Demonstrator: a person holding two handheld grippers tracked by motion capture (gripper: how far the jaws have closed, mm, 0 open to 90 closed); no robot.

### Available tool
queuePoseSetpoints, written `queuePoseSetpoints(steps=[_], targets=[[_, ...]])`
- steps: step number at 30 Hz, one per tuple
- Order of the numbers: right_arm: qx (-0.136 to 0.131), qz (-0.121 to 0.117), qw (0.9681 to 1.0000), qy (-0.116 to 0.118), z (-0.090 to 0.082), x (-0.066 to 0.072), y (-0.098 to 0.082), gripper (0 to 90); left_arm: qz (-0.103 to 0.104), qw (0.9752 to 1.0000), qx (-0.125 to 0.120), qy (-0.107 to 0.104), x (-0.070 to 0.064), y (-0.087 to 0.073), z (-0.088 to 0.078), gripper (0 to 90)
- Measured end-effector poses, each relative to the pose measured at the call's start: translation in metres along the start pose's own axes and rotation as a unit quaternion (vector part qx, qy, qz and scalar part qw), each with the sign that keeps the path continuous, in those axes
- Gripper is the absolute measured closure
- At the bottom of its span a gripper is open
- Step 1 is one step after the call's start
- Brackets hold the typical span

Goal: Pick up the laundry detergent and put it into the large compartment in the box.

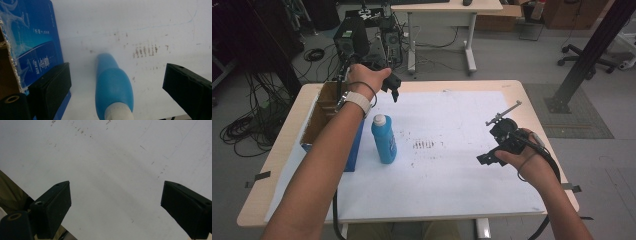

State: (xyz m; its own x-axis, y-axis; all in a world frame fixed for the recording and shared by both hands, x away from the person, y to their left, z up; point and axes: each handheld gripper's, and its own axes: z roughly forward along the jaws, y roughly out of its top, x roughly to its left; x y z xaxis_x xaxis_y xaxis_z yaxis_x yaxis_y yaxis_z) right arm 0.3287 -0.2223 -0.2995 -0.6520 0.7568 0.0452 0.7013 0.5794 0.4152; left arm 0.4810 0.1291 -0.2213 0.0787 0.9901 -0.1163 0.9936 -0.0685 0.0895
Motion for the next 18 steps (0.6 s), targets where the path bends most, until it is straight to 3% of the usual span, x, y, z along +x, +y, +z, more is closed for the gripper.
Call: queuePoseSetpoints(steps=[11, 18], targets=[[0.001, 0.002, 1.0, 0.0, 0.0012, 0.0022, -0.0018, 9.4, 0.003, 1.0, 0.001, 0.003, -0.0008, -0.0018, -0.0002, 8.5], [-0.001, 0.004, 1.0, -0.002, 0.0002, -0.0005, -0.0031, 9.4, 0.006, 1.0, -0.002, -0.006, -0.0037, -0.0029, -0.0027, 8.4]])
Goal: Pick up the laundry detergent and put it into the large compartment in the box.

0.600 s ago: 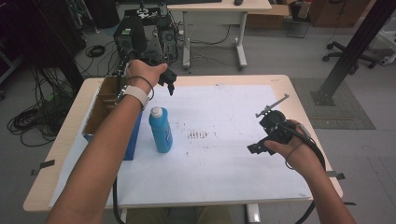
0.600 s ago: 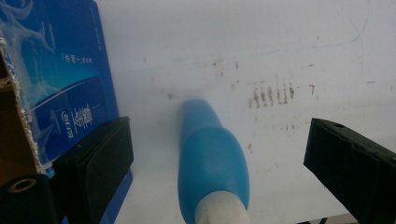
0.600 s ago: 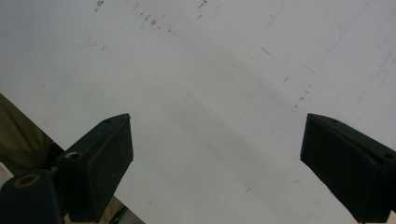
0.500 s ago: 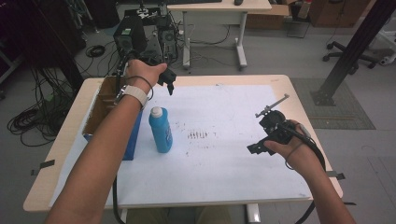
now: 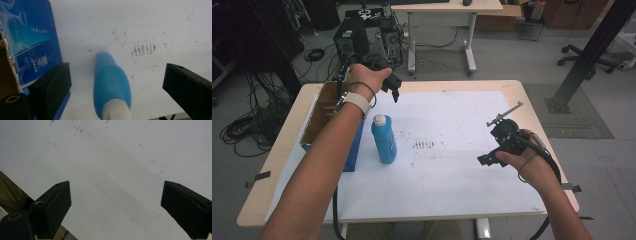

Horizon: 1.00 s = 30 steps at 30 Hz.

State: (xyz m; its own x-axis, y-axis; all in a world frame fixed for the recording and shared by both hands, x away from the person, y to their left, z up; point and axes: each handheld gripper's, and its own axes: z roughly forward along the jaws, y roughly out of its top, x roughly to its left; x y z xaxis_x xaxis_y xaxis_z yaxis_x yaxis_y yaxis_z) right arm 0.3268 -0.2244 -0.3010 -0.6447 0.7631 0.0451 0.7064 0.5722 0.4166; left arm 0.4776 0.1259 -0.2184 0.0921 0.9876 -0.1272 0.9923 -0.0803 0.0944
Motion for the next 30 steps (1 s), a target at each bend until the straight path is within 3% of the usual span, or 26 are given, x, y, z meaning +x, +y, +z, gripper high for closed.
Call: queuePoseSetpoints(steps=[6, 9, 16, 19, 30], targets=[[0.001, 0.0, 1.0, -0.001, 0.0, 0.0, -0.002, 9.4, 0.002, 1.0, 0.002, 0.0, -0.002, -0.002, -0.003, 8.0], [-0.001, -0.001, 1.0, -0.002, -0.001, 0.0, -0.003, 9.4, 0.003, 0.9998, 0.003, -0.02, -0.003, -0.004, -0.007, 7.8], [-0.001, -0.002, 1.0, -0.001, -0.001, 0.002, -0.003, 9.4, 0.005, 0.9998, -0.002, -0.02, -0.006, -0.01, -0.014, 7.0], [-0.002, -0.001, 1.0, 0.0, 0.0, 0.002, -0.003, 9.4, 0.012, 0.9995, 0.004, -0.03, -0.008, -0.013, -0.017, 6.6], [-0.003, -0.006, 1.0, 0.002, -0.001, 0.005, -0.001, 9.4, 0.008, 0.9997, -0.001, -0.025, -0.008, -0.021, -0.026, 6.7]])
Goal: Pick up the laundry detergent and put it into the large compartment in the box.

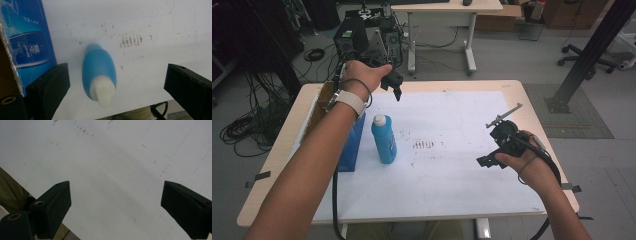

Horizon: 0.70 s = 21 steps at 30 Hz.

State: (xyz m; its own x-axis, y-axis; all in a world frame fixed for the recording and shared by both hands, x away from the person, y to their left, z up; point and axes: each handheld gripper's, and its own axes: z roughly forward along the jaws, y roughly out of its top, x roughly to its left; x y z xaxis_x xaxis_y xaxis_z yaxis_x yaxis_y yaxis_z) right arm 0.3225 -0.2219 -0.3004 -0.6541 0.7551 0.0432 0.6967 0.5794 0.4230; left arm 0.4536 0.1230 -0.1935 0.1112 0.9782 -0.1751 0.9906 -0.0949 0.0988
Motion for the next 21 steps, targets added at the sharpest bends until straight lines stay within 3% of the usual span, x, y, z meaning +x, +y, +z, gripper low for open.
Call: queuePoseSetpoints(steps=[21], targets=[[0.003, -0.005, 1.0, 0.004, 0.001, 0.002, 0.001, 9.4, 0.027, 0.9995, 0.009, 0.011, -0.012, -0.014, -0.001, 7.3]])
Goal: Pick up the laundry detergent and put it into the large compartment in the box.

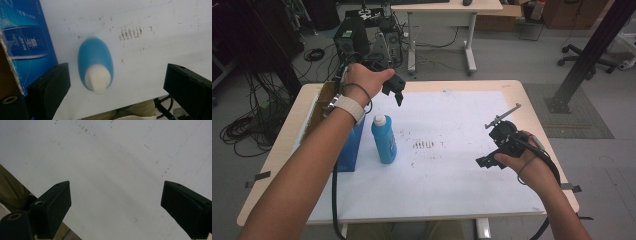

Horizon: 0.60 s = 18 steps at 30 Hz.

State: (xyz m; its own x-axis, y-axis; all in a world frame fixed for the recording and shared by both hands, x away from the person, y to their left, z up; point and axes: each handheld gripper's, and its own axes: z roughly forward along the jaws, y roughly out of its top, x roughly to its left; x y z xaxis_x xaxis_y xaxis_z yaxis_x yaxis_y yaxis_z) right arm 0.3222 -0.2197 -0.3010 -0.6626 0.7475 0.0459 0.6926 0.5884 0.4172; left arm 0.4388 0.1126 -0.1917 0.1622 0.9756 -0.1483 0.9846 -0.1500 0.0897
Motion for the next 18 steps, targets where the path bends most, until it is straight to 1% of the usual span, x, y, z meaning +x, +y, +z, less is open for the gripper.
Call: queuePoseSetpoints(steps=[1, 3, 5, 12, 17, 18], targets=[[-0.001, 0.001, 1.0, 0.001, -0.0002, 0.0004, 0.0001, 9.4, -0.002, 1.0, 0.001, -0.001, -0.0011, -0.0008, 0.0001, 7.3], [-0.001, 0.001, 1.0, 0.001, -0.0005, 0.0007, 0.0004, 9.4, 0.0, 1.0, 0.004, 0.0, -0.0017, -0.0014, 0.0, 7.3], [-0.002, -0.003, 1.0, 0.0, -0.0013, 0.0012, 0.0009, 9.4, 0.001, 1.0, 0.007, -0.005, -0.0025, -0.0027, -0.002, 7.3], [-0.004, -0.004, 1.0, 0.0, -0.0026, 0.0026, 0.0013, 9.4, 0.001, 1.0, 0.007, -0.001, -0.0011, -0.0068, -0.0032, 7.3], [-0.007, -0.006, 1.0, 0.002, -0.0033, 0.0047, 0.0023, 9.4, -0.001, 0.9999, 0.01, -0.003, 0.0007, -0.0098, -0.0016, 7.3], [-0.007, -0.008, 0.9999, 0.002, -0.0031, 0.0055, 0.0028, 9.4, -0.002, 0.9999, 0.011, 0.0, 0.0012, -0.0106, 0.0001, 7.3]])
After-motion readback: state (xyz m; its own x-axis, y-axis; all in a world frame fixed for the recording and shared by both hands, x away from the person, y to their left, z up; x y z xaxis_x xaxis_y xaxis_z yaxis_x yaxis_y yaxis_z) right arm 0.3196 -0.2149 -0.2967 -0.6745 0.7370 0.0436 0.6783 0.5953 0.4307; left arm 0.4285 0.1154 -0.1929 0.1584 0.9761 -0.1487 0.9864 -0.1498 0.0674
